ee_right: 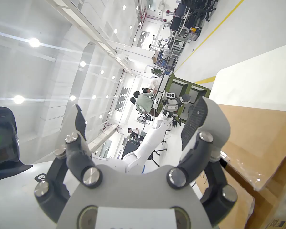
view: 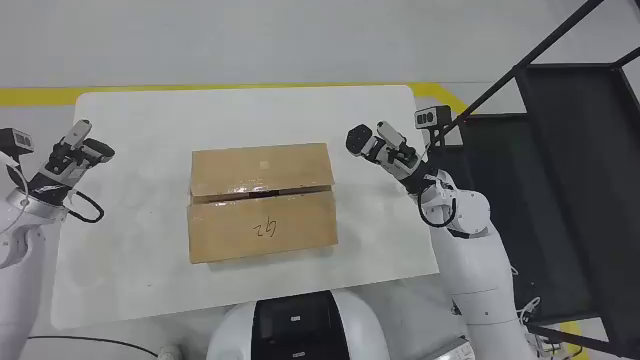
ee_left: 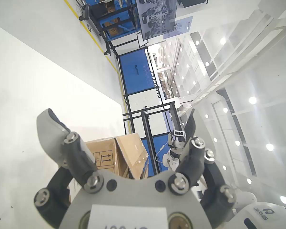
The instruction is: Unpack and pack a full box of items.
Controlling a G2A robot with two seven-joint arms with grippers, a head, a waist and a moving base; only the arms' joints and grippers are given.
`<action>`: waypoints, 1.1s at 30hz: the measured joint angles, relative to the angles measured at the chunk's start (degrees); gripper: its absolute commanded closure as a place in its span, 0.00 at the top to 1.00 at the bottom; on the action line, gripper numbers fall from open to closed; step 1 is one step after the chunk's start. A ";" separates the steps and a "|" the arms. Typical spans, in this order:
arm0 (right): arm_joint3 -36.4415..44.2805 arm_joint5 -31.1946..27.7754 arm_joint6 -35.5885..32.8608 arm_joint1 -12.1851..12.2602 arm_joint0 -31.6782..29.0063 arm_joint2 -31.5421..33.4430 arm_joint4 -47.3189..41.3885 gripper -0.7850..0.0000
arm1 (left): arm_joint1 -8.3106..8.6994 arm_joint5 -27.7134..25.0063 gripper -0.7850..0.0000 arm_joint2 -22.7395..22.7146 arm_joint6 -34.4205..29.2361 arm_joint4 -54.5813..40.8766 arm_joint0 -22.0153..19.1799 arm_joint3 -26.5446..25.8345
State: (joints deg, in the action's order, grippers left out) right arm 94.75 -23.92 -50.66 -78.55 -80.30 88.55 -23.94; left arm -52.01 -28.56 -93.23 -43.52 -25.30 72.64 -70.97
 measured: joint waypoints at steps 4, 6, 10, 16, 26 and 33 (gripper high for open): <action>0.00 0.00 0.00 0.00 0.00 0.00 0.00 1.00 | 0.00 0.00 1.00 0.00 0.00 0.00 0.00 0.00; 0.00 0.00 0.00 0.00 0.00 0.00 0.00 1.00 | 0.00 0.00 1.00 0.00 0.00 0.00 0.00 0.00; 0.00 0.00 0.00 0.00 0.00 0.00 0.00 1.00 | 0.00 0.00 1.00 0.00 0.00 0.00 0.00 0.00; 0.15 0.21 -0.12 0.05 0.06 -0.03 0.26 1.00 | -0.01 0.11 1.00 0.04 0.11 0.03 0.07 -0.17; 0.23 5.08 -20.00 3.15 1.82 2.71 13.32 1.00 | 0.42 -2.72 1.00 0.16 -10.56 0.50 0.15 -2.10; -2.22 2.10 -21.32 4.38 2.46 1.72 23.37 1.00 | 0.26 -7.89 1.00 2.89 -19.45 -2.38 -2.89 0.39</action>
State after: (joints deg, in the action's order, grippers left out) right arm 92.53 -21.81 -71.98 -74.17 -77.84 90.27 -0.57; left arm -51.75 -36.45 -90.33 -62.97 -27.68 69.75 -70.58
